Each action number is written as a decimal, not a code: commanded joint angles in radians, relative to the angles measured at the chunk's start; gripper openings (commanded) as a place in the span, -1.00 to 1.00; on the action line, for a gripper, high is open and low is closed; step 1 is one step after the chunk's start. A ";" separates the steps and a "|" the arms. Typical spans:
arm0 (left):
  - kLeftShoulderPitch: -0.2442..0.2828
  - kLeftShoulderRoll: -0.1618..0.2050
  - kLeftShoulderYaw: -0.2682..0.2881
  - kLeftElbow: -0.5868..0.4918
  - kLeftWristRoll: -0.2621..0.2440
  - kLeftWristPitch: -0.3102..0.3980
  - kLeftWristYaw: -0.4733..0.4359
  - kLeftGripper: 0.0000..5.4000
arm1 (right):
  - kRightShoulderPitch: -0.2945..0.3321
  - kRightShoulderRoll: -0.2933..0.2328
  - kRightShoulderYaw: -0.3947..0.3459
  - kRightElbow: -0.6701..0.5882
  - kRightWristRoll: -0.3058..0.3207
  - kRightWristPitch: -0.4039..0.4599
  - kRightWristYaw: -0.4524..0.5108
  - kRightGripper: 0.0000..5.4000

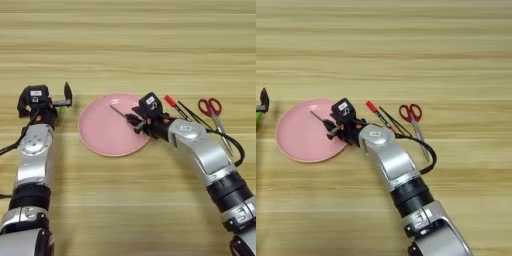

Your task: Move the objects on the table

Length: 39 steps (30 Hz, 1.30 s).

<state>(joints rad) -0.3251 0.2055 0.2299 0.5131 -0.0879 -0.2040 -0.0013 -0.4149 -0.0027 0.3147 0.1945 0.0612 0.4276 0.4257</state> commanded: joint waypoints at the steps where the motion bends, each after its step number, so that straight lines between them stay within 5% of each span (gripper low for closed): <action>1: 0.010 -0.004 0.004 -0.009 -0.005 0.014 0.008 1.00 | -0.017 0.002 -0.001 0.004 -0.006 0.002 0.006 -0.28; 10: 0.014 -0.004 0.005 -0.014 -0.005 0.016 0.008 1.00 | -0.014 -0.001 0.000 -0.007 -0.012 -0.002 0.003 0.18; 17: 0.017 -0.005 0.006 -0.019 -0.005 0.017 0.009 1.00 | -0.078 -0.004 -0.024 0.074 -0.015 -0.022 0.004 0.46; 30: 0.021 -0.006 0.005 -0.029 -0.006 0.018 0.008 1.00 | -0.159 -0.030 0.022 0.287 -0.129 -0.180 0.023 0.99; 39: 0.022 -0.005 0.007 -0.030 -0.007 0.018 0.009 1.00 | -0.141 -0.073 0.067 0.273 -0.229 -0.241 0.020 0.99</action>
<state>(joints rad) -0.3107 0.2053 0.2316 0.4930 -0.0884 -0.2023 -0.0007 -0.5496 -0.0635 0.3675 0.4750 -0.1514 0.1984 0.4318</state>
